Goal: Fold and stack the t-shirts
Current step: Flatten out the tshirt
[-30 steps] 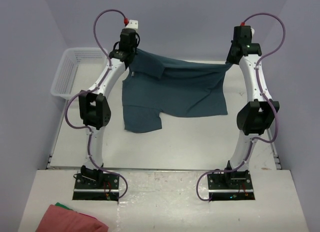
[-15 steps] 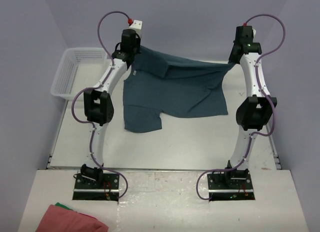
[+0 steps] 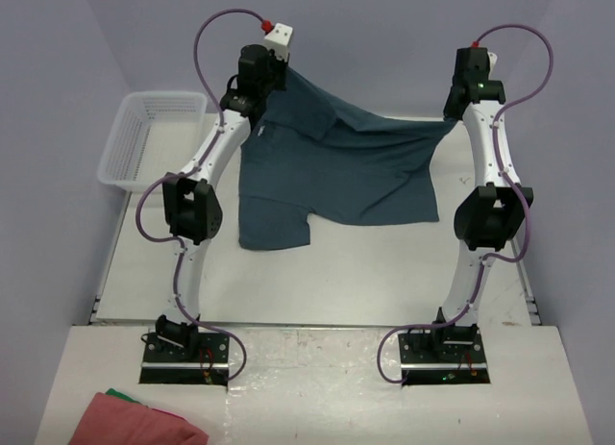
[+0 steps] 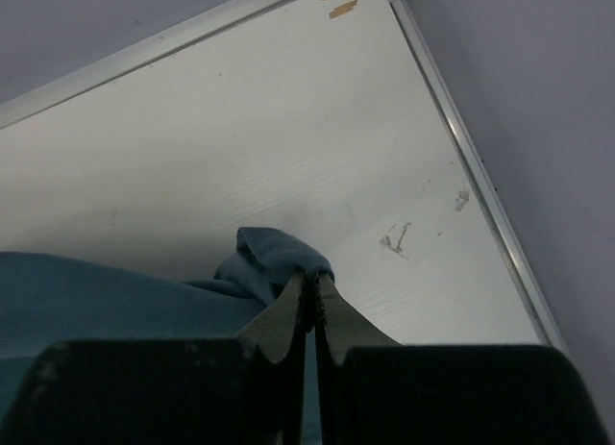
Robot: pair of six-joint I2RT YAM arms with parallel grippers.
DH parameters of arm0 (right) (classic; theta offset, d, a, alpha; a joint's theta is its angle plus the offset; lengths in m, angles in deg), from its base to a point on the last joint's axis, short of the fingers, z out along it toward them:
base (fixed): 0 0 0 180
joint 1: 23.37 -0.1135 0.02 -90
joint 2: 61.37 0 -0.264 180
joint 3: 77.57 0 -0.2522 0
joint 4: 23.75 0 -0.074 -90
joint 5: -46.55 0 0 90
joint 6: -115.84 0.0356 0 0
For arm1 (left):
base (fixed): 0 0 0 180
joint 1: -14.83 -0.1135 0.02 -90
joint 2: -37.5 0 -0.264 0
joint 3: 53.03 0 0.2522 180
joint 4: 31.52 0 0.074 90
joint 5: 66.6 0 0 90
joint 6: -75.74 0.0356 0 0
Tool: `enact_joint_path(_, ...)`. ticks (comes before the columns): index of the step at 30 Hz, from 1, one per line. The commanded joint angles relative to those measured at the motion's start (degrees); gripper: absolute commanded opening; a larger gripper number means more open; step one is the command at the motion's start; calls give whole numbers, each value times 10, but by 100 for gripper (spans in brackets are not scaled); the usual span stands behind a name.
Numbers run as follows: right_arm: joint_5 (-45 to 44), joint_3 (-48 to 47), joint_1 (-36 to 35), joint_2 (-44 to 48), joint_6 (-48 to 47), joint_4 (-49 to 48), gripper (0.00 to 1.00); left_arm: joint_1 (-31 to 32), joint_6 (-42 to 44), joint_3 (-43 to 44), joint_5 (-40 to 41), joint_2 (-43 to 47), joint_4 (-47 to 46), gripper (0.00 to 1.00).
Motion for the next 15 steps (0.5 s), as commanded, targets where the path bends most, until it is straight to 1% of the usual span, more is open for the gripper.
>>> enact_joint_path(1,-22,-18,5,17,-7,-9,0,14,14,31,-48,27,-39,0)
enact_joint_path(3,-20,-18,5,17,-9,-9,0,21,16,25,-62,39,-43,0)
enact_joint_path(5,-19,-18,5,15,-9,-8,0,30,20,16,-57,46,-53,0)
enact_joint_path(9,-10,-14,5,16,-5,-6,0,25,21,52,-49,18,-25,0)
enact_joint_path(12,0,-10,5,11,-4,-6,0,18,12,22,-31,18,-27,1)
enact_joint_path(14,6,-11,5,1,-8,-6,0,5,-12,-19,-27,19,-35,21)
enact_joint_path(15,13,-15,5,-3,-13,-5,9,-1,-17,-36,-12,15,-38,51)
